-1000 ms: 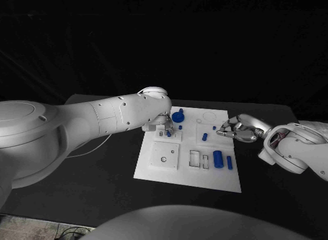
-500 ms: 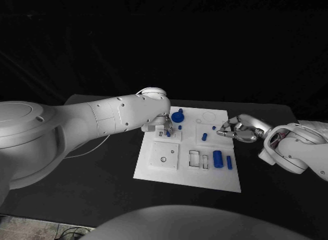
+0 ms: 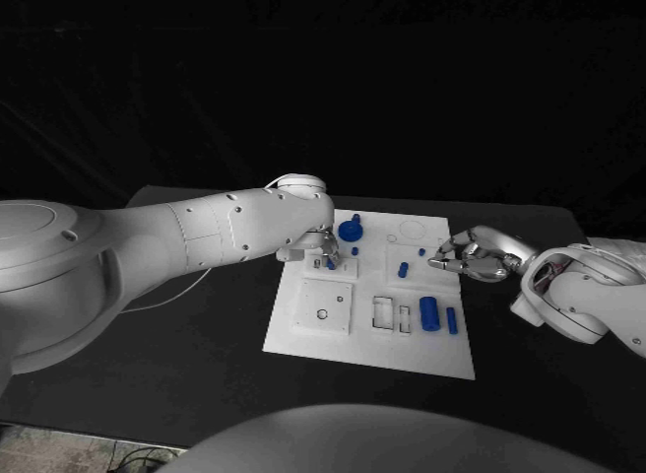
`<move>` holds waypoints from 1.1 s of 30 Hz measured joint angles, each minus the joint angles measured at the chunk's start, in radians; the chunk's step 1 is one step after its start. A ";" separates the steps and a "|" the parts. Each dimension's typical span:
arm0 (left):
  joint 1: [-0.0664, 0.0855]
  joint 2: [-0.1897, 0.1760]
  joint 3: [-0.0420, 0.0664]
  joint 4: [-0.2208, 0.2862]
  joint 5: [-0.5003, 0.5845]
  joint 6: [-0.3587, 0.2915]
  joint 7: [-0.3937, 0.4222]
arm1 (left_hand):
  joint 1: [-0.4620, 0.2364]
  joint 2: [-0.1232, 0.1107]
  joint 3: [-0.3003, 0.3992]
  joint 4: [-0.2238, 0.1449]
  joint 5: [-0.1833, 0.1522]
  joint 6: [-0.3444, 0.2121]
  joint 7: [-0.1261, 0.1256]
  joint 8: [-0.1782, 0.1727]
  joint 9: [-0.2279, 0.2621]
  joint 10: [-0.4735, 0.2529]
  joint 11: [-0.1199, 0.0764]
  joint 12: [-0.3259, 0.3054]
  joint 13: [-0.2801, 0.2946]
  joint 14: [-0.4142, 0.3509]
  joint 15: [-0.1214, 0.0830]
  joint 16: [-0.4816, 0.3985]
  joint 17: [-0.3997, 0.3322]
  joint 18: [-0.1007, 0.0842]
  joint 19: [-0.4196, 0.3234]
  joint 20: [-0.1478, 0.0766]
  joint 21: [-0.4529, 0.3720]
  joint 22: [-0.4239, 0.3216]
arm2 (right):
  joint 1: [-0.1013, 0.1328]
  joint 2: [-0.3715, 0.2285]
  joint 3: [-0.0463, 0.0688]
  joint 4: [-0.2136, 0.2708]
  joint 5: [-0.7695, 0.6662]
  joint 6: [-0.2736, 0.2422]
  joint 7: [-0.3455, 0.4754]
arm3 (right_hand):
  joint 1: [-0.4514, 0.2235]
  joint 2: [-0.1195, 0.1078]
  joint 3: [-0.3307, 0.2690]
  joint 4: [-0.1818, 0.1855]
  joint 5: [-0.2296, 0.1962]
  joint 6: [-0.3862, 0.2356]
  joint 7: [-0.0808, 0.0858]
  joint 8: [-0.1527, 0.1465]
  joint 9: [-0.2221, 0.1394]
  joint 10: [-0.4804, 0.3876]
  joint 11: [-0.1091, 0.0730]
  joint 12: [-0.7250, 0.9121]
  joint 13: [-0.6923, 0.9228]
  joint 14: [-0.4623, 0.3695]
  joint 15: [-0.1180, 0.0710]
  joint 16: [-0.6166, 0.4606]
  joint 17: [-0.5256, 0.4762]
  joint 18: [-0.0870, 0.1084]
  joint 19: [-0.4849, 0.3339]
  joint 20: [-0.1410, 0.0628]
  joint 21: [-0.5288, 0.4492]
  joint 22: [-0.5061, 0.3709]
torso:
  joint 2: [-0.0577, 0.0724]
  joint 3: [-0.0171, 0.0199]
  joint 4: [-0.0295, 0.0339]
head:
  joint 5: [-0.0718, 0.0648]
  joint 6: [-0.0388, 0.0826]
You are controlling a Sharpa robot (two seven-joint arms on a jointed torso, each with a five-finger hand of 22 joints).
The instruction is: Assemble the parts on the task board
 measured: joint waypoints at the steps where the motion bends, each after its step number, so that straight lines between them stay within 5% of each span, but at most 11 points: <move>1: 0.000 -0.001 0.001 0.002 -0.001 -0.001 0.000 | 0.000 0.000 0.000 0.000 0.000 0.000 0.000 0.000 0.000 0.000 0.000 0.000 0.000 0.000 0.000 0.000 0.000 0.000 0.000 0.000 0.000 0.000 | 0.000 0.000 0.000 0.000 0.000 0.000 0.000 | 0.000 0.000 0.000 0.000 0.000 0.000 0.000 0.000 0.000 0.000 0.000 0.000 0.000 0.000 0.000 0.000 0.000 0.000 0.000 0.000 0.000 0.000 | 0.000 -0.0001 0.0000 | 0.000 0.000; 33: -0.001 0.006 0.004 -0.020 0.012 -0.013 0.000 | -0.007 -0.002 0.000 0.000 0.002 0.000 0.000 -0.002 0.003 0.004 0.000 0.000 0.000 0.000 0.000 0.000 0.000 0.000 0.000 0.000 0.000 0.000 | -0.003 -0.002 0.000 -0.003 0.001 0.000 0.000 | 0.000 0.000 0.000 0.000 0.000 0.000 0.000 0.000 0.000 0.000 0.000 0.000 0.000 0.000 0.000 0.000 0.000 0.000 0.000 0.000 0.000 0.000 | 0.000 -0.0001 -0.0002 | 0.000 0.000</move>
